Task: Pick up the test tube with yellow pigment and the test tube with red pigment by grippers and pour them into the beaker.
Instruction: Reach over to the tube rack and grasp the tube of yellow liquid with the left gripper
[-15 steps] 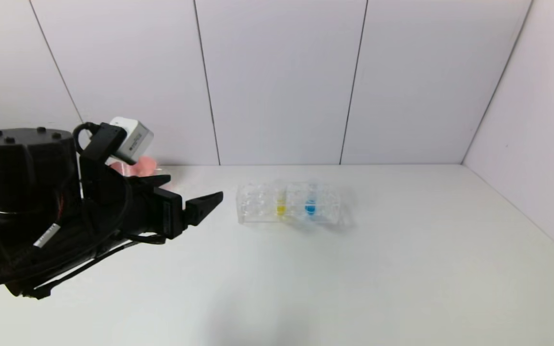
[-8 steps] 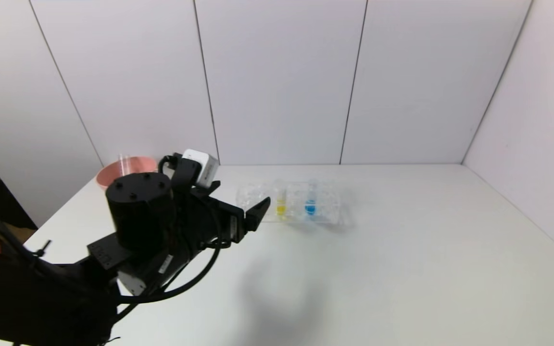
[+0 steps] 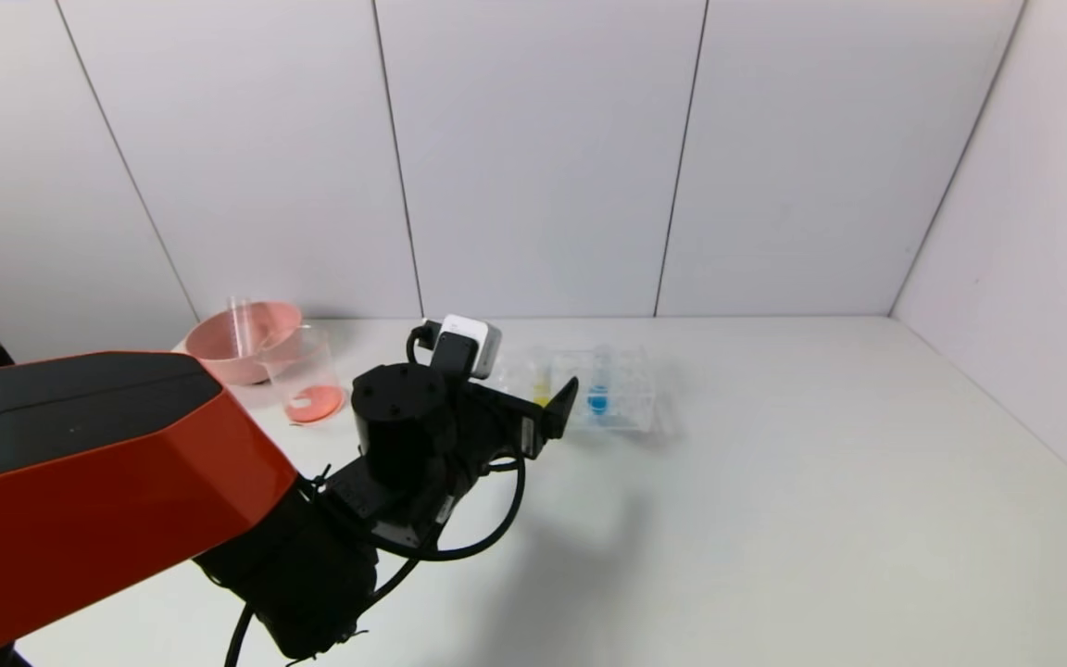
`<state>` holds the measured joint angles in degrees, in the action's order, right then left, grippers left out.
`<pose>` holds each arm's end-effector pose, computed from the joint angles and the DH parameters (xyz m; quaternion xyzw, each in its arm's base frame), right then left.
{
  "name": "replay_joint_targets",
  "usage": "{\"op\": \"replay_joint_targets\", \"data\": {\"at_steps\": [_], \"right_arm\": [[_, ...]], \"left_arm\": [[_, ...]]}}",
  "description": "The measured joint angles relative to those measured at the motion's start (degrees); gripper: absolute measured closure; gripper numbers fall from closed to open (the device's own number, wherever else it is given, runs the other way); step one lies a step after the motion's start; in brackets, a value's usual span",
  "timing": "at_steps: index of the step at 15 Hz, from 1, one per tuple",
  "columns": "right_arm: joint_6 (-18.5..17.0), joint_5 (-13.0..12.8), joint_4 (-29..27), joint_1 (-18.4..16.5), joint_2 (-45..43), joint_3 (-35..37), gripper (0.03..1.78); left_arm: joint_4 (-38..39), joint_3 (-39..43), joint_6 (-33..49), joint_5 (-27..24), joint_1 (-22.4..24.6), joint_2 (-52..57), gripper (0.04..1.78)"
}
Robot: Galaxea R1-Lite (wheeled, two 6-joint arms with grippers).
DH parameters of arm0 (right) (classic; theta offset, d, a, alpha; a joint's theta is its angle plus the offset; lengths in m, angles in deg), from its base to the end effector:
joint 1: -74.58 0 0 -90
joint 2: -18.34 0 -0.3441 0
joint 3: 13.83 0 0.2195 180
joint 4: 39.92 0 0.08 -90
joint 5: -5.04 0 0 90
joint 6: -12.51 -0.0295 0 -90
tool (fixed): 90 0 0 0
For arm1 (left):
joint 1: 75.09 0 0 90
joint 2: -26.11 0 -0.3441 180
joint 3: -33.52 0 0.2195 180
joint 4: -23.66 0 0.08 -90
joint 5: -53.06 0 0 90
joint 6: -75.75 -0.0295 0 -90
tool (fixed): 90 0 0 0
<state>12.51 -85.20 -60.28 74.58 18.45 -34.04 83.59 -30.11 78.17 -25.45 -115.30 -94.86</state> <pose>-0.0285 -0.0001 0.0756 0.0000 0.0023 -0.0021 1.0000 0.3126 -0.2565 0.1152 -0.0303 -0.0151 -0.2483 0.9681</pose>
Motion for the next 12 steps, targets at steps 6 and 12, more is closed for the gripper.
{"op": "replay_joint_targets", "data": {"at_steps": [6,12], "right_arm": [[0.0,0.0,0.0,0.0,0.0,0.0,1.70],[0.0,0.0,0.0,0.0,0.0,0.0,1.70]], "left_arm": [[-2.4,-8.9,0.0,3.6,0.6,-6.3,0.04],[-4.5,-14.1,0.0,6.3,1.5,-10.1,0.04]]}}
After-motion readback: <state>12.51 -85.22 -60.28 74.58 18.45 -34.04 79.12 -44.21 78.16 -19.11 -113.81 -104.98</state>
